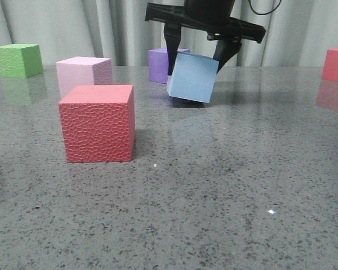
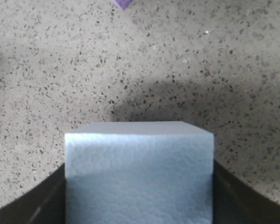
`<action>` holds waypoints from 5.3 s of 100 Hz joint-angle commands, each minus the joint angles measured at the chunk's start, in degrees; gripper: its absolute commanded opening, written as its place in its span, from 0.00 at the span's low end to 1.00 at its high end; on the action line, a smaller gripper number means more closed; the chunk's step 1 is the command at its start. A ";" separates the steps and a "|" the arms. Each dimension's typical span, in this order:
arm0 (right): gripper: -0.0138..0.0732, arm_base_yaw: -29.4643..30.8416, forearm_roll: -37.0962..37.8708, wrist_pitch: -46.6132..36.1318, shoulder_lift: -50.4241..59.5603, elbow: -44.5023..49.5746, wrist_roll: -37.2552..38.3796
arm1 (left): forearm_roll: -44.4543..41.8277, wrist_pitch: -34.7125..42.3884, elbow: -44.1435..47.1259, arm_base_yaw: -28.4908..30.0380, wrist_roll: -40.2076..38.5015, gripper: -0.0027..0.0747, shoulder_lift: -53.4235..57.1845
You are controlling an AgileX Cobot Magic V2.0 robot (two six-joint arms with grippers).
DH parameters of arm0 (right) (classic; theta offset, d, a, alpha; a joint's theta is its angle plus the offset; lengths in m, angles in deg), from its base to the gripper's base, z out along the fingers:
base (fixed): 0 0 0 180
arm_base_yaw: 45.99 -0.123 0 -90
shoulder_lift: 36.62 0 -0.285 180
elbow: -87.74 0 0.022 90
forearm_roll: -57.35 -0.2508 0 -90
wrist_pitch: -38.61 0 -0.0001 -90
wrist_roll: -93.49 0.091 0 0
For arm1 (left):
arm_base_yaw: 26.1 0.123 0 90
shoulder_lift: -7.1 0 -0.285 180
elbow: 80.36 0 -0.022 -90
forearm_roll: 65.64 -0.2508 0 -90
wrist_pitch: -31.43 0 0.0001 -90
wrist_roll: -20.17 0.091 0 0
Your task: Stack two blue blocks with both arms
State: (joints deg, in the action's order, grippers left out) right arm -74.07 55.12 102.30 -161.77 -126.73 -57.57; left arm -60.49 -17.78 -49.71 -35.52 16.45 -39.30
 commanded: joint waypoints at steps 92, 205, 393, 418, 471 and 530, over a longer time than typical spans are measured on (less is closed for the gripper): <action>0.84 1.53 6.36 1.42 13.70 -2.99 -4.02 | 0.65 3.16 -2.06 0.10 -0.32 0.88 -0.29; 0.84 19.77 12.75 -4.97 60.69 43.42 -16.96 | 0.65 3.16 -2.06 0.10 -0.32 0.88 -0.29; 0.84 20.17 11.52 -5.14 75.79 57.44 -16.99 | -27.81 -0.18 -27.60 0.18 -30.72 0.88 -36.55; 0.84 20.17 11.35 -5.08 75.79 57.44 -16.99 | -31.86 -1.26 -27.60 0.18 -37.29 0.88 -39.60; 0.84 20.17 10.39 -4.91 75.79 57.44 -16.99 | -34.53 -0.89 -27.60 3.62 -42.94 0.85 -44.79; 0.84 20.17 10.26 -4.92 75.79 57.44 -16.99 | -31.30 3.09 -27.60 5.13 -42.42 0.85 -50.39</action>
State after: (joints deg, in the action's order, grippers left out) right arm -54.27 65.02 100.34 -86.17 -68.13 -74.03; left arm -91.17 -17.06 -75.55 -30.61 -25.93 -90.99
